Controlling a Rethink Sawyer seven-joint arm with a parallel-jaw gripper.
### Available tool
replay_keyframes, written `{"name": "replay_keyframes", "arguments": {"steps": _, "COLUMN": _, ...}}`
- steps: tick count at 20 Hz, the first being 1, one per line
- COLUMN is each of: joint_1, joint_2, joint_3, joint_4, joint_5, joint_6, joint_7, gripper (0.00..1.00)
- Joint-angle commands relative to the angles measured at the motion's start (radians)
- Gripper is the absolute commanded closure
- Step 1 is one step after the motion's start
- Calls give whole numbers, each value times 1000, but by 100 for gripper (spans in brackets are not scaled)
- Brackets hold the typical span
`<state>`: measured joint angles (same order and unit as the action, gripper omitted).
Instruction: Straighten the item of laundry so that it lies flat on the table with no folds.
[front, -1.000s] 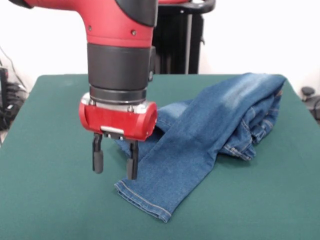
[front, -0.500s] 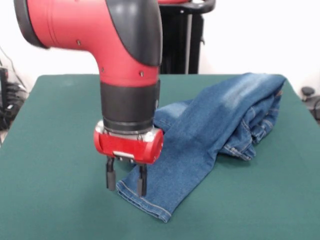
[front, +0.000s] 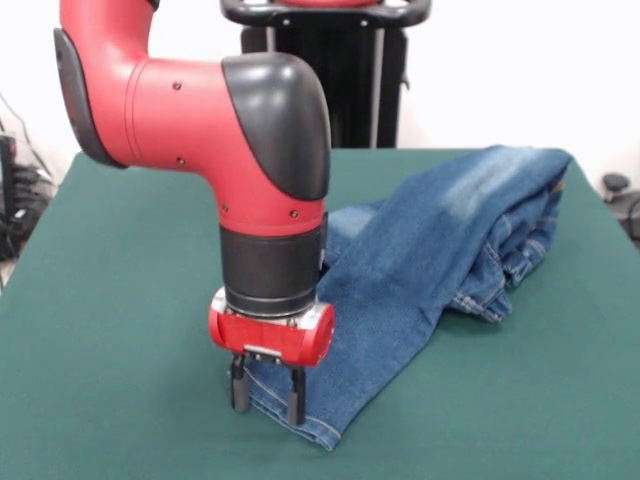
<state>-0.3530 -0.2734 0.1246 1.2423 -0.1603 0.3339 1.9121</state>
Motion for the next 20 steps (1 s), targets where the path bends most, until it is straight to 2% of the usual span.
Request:
{"name": "replay_keyframes", "arguments": {"steps": 1, "joint_1": 26, "joint_2": 150, "joint_3": 135, "joint_4": -18, "joint_5": -10, "joint_6": -15, "joint_7": 17, "gripper": 0}}
{"name": "replay_keyframes", "arguments": {"steps": 6, "joint_1": 40, "joint_2": 159, "joint_3": 120, "joint_4": -44, "joint_5": -46, "joint_6": -15, "joint_7": -18, "gripper": 0}}
{"name": "replay_keyframes", "arguments": {"steps": 7, "joint_1": 39, "joint_2": 159, "joint_3": 121, "joint_4": -45, "joint_5": -57, "joint_6": -25, "joint_7": -24, "gripper": 100}}
{"name": "replay_keyframes", "arguments": {"steps": 20, "joint_1": 41, "joint_2": 141, "joint_3": 113, "joint_4": -32, "joint_5": -44, "joint_6": -21, "joint_7": 14, "gripper": 100}}
